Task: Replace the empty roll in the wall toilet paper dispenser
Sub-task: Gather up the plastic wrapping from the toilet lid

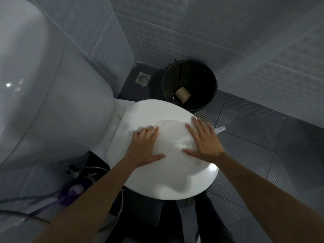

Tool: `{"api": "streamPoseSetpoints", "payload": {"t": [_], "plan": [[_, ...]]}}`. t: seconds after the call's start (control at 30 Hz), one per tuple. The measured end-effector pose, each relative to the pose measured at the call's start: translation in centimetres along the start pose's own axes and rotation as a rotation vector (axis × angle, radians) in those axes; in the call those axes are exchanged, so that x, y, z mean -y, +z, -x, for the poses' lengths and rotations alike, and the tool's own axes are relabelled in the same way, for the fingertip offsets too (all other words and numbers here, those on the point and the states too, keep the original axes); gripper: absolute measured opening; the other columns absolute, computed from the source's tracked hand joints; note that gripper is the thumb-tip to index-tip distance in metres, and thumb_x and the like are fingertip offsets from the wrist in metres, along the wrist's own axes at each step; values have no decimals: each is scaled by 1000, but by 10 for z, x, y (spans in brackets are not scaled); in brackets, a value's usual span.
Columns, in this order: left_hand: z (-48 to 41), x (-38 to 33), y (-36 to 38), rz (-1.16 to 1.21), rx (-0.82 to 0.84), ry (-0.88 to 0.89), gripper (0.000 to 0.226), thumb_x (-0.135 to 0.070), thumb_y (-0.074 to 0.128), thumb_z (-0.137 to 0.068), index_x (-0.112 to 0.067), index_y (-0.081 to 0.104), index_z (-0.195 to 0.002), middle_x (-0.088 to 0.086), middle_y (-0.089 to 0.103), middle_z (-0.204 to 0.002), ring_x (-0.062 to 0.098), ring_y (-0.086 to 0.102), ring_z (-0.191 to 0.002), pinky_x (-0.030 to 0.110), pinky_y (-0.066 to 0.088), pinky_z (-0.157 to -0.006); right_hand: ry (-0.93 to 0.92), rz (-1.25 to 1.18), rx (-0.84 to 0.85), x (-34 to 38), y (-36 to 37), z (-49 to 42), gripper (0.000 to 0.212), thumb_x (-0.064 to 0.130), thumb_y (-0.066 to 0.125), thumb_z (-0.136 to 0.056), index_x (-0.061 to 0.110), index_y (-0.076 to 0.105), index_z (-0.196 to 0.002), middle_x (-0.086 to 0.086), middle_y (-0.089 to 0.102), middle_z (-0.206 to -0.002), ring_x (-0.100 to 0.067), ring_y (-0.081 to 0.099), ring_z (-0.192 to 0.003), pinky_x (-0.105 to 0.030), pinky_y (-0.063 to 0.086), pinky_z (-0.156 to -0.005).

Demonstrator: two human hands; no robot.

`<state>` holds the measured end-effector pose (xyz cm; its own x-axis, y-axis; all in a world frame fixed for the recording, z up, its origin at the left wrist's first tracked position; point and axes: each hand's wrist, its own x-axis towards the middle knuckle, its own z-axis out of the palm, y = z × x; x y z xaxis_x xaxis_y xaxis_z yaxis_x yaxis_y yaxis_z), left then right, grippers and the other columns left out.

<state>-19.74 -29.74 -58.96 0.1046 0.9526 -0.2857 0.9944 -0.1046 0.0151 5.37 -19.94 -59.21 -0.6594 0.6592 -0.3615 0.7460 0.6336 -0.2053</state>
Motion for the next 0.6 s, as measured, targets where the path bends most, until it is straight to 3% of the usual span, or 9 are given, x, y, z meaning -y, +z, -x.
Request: {"api": "streamPoseSetpoints", "payload": {"t": [0.1, 0.2, 0.27, 0.37, 0.43, 0.5, 0.6], "plan": [[-5, 2, 2, -39, -68, -31, 65, -63, 52, -78, -15, 56, -122, 13, 61, -119, 33, 60, -96, 40, 48, -77, 22, -41, -42, 2, -2, -6, 51, 44, 60, -82, 7, 59, -117, -23, 47, -140, -41, 50, -124, -53, 47, -96], [-17, 5, 0, 13, -175, -61, 28, -34, 57, -83, -15, 64, -102, 13, 63, -113, 34, 61, -96, 39, 48, -76, 81, -196, -119, 1, -7, -15, 40, 25, 65, -78, -1, 59, -108, -24, 53, -130, -41, 56, -109, -48, 53, -85], [-28, 3, -13, 176, -136, -116, 28, -23, 46, -85, -9, 64, -101, 14, 63, -109, 36, 62, -93, 40, 53, -75, 156, -327, -207, 3, -10, -19, 40, 16, 64, -82, -3, 57, -116, -22, 55, -125, -39, 57, -108, -41, 51, -89], [-50, -10, -39, 550, -33, -424, 34, -18, 40, -96, -16, 55, -127, 10, 62, -121, 31, 59, -107, 39, 50, -88, 360, -582, -319, 11, -24, -26, 30, 6, 57, -87, 1, 55, -117, -20, 63, -105, -35, 60, -94, -33, 43, -76], [-62, -22, -50, 749, -79, -546, 39, -12, 42, -95, -27, 54, -129, 6, 63, -120, 26, 61, -107, 35, 47, -91, 443, -850, -369, 18, -33, -29, 35, 0, 48, -88, 10, 53, -121, -12, 65, -99, -29, 62, -84, -29, 44, -71], [-69, -34, -58, 793, -197, -554, 45, -5, 42, -92, -30, 56, -127, 6, 61, -119, 24, 59, -106, 34, 46, -92, 471, -1162, -380, 26, -42, -32, 43, -3, 41, -88, 17, 56, -123, -1, 64, -110, -19, 61, -96, -25, 49, -85], [-72, -46, -59, 781, -252, -543, 45, 0, 43, -91, -22, 60, -128, 8, 55, -122, 23, 57, -109, 20, 39, -92, 615, -1641, -342, 32, -52, -38, 26, 20, 52, -93, 16, 62, -116, -3, 64, -116, -18, 61, -108, -33, 50, -93]]}}
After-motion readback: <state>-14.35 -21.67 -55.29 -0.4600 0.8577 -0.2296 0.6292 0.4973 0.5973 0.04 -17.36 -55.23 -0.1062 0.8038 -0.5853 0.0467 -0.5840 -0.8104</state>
